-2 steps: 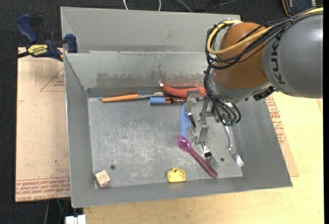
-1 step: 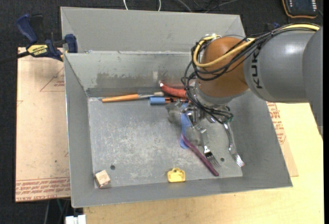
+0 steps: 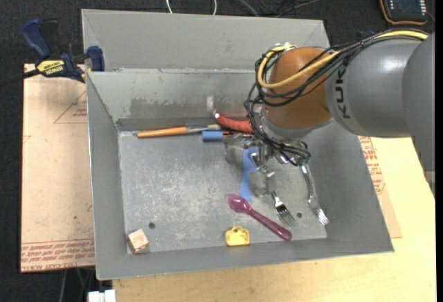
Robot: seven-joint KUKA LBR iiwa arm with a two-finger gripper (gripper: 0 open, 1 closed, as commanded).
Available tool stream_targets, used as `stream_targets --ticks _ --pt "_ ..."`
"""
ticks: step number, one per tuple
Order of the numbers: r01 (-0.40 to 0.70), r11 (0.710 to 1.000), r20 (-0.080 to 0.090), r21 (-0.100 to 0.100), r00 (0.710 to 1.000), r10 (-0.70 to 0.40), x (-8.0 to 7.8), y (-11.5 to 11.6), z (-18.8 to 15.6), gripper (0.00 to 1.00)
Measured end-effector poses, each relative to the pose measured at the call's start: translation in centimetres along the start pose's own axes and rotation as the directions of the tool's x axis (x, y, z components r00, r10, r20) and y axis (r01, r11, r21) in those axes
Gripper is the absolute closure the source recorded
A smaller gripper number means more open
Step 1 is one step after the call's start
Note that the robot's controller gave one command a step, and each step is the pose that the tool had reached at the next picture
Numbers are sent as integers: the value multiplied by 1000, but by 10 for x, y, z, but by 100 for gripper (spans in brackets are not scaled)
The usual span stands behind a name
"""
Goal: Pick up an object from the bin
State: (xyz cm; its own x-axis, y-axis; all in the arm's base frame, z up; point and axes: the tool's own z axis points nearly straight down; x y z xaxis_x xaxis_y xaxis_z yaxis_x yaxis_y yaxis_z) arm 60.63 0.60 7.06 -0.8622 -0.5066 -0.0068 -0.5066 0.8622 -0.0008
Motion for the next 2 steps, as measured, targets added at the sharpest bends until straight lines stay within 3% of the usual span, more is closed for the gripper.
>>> stream_targets --ticks 1,2 --pt "403 915 1 -1 915 -403 -2 -4 0 0" --pt "372 928 4 1 928 -372 -33 -20 0 0"
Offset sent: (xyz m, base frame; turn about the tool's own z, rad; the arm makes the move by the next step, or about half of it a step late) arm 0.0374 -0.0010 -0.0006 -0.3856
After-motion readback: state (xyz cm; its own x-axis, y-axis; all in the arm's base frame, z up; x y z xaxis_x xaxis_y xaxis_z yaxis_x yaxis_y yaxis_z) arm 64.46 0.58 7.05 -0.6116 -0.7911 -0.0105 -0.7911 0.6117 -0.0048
